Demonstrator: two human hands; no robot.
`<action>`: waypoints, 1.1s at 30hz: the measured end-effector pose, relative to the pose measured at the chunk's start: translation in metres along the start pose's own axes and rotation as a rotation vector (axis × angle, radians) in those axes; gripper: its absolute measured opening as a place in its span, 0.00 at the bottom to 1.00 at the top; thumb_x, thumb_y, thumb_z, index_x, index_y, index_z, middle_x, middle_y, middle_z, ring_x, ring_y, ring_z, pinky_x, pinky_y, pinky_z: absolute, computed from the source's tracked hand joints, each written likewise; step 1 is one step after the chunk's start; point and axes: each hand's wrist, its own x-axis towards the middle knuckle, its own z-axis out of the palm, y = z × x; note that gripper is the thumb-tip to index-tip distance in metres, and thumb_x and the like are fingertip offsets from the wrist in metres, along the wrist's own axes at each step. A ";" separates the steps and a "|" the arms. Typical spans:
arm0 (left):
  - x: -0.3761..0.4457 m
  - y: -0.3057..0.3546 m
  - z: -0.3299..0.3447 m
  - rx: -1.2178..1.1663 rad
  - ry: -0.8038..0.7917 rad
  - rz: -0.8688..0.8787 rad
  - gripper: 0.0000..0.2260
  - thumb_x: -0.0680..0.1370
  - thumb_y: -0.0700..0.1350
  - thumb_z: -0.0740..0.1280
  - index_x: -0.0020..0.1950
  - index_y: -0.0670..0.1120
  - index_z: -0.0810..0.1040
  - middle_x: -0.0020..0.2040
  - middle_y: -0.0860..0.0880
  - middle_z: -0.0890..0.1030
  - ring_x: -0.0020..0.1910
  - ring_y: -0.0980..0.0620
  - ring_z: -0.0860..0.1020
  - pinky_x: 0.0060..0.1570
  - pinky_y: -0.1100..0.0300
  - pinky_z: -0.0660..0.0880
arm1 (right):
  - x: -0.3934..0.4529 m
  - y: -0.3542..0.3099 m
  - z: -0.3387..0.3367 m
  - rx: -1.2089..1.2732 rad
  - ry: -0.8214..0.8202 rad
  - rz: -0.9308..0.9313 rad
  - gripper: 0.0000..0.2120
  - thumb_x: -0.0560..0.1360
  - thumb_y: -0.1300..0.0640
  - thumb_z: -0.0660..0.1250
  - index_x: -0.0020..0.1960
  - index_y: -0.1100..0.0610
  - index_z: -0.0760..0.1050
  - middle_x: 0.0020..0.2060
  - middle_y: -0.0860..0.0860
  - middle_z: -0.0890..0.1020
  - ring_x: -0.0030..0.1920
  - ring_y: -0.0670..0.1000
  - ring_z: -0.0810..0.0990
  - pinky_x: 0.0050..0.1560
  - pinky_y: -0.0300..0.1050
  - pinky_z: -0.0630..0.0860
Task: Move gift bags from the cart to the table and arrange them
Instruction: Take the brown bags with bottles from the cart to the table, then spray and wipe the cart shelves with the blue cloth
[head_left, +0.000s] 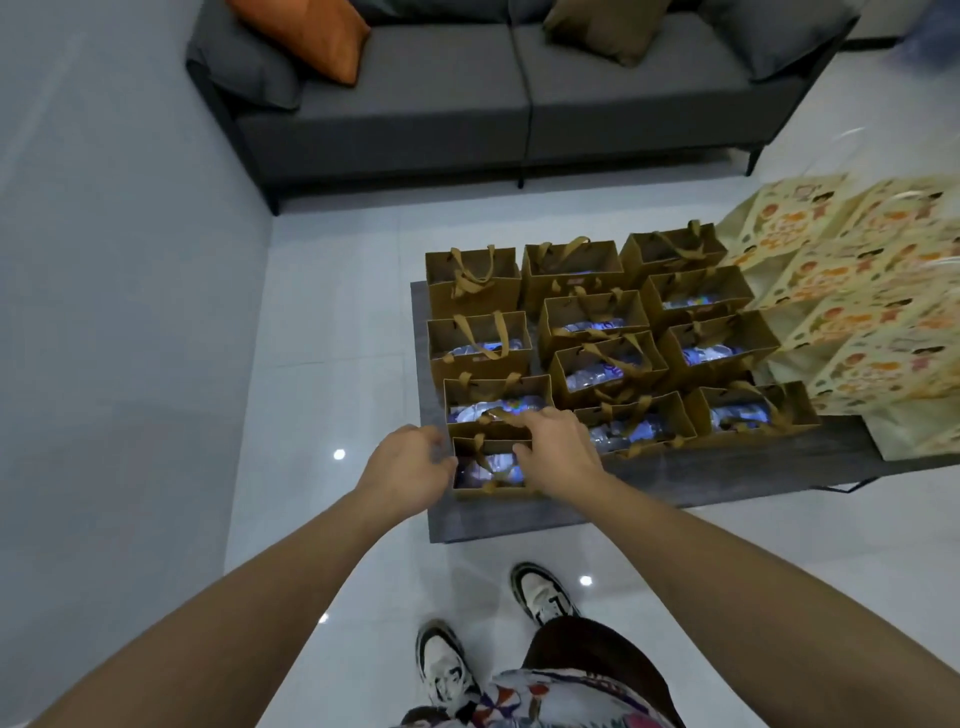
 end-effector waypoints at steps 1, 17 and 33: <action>-0.001 0.001 -0.003 0.002 0.004 0.015 0.15 0.81 0.51 0.66 0.67 0.48 0.77 0.64 0.47 0.78 0.60 0.49 0.77 0.51 0.61 0.72 | -0.005 -0.003 -0.003 0.004 0.017 0.000 0.19 0.79 0.51 0.67 0.70 0.50 0.73 0.61 0.51 0.78 0.61 0.53 0.74 0.60 0.51 0.76; -0.115 -0.089 -0.079 -0.098 0.446 -0.359 0.20 0.82 0.52 0.63 0.73 0.48 0.71 0.70 0.46 0.73 0.68 0.45 0.72 0.64 0.51 0.72 | 0.005 -0.180 -0.042 -0.131 -0.064 -0.685 0.26 0.81 0.47 0.64 0.77 0.52 0.66 0.67 0.54 0.76 0.67 0.58 0.72 0.68 0.53 0.70; -0.415 -0.006 0.116 -0.425 0.811 -1.363 0.20 0.81 0.53 0.63 0.72 0.47 0.71 0.68 0.46 0.73 0.66 0.44 0.71 0.63 0.49 0.73 | -0.208 -0.219 0.030 -0.185 -0.606 -1.626 0.27 0.80 0.47 0.66 0.77 0.51 0.65 0.70 0.52 0.73 0.71 0.55 0.69 0.71 0.49 0.65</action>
